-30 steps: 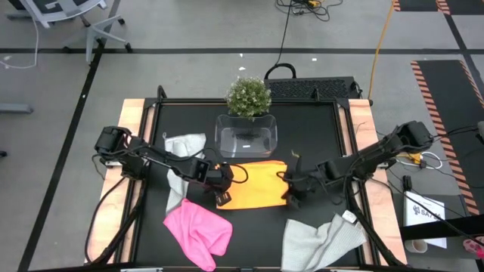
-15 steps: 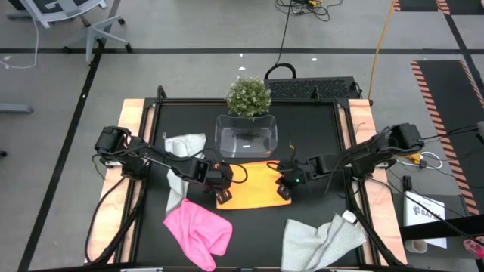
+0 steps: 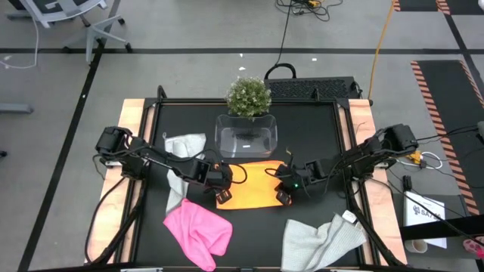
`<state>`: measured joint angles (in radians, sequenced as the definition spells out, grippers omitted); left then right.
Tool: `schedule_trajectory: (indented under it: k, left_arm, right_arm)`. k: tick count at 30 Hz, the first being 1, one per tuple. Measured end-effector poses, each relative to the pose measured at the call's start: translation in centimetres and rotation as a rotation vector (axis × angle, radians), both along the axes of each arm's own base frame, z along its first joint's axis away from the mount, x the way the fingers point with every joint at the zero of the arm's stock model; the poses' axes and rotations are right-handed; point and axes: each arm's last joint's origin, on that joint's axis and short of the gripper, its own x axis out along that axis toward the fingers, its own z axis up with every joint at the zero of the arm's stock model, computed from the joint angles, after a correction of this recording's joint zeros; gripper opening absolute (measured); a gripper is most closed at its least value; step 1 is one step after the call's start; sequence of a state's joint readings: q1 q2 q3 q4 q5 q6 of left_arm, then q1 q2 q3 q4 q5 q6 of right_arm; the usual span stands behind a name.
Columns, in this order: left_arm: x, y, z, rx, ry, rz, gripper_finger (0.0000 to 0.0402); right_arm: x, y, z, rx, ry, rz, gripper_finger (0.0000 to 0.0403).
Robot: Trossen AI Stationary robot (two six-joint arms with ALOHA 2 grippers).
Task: Fold microfiber towels
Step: Fold the orange microfiber towel on the table
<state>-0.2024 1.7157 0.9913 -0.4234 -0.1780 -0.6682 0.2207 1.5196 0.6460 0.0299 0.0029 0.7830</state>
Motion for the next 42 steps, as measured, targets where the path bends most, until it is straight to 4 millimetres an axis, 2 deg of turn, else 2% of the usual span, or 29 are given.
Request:
schedule_trajectory:
  k: [7, 15, 20, 34, 42]
  left_arm:
    - [0.0, 0.0, 0.0, 0.0, 0.001, -0.004, 0.0088]
    - [0.0, -0.1, 0.0, -0.021, 0.001, -0.023, 0.0088]
    - [0.0, -0.1, 0.0, -0.021, 0.0, -0.022, 0.0088]
    - [0.0, -0.1, 0.0, -0.025, -0.001, -0.016, 0.0088]
    - [0.0, -0.1, 0.0, -0.025, -0.001, -0.017, 0.0088]
  right_arm:
    - [-0.4, 1.7, 0.1, 0.024, -0.007, 0.045, 0.0]
    - [-0.1, 0.2, 0.0, -0.137, -0.021, -0.009, 0.0]
    - [-0.1, 0.0, 0.0, -0.187, -0.026, -0.033, 0.0]
    - [-1.4, 1.1, -0.7, -0.224, 0.078, 0.028, 0.0]
    - [-1.6, 1.9, -0.8, -0.162, 0.067, -0.012, 0.0]
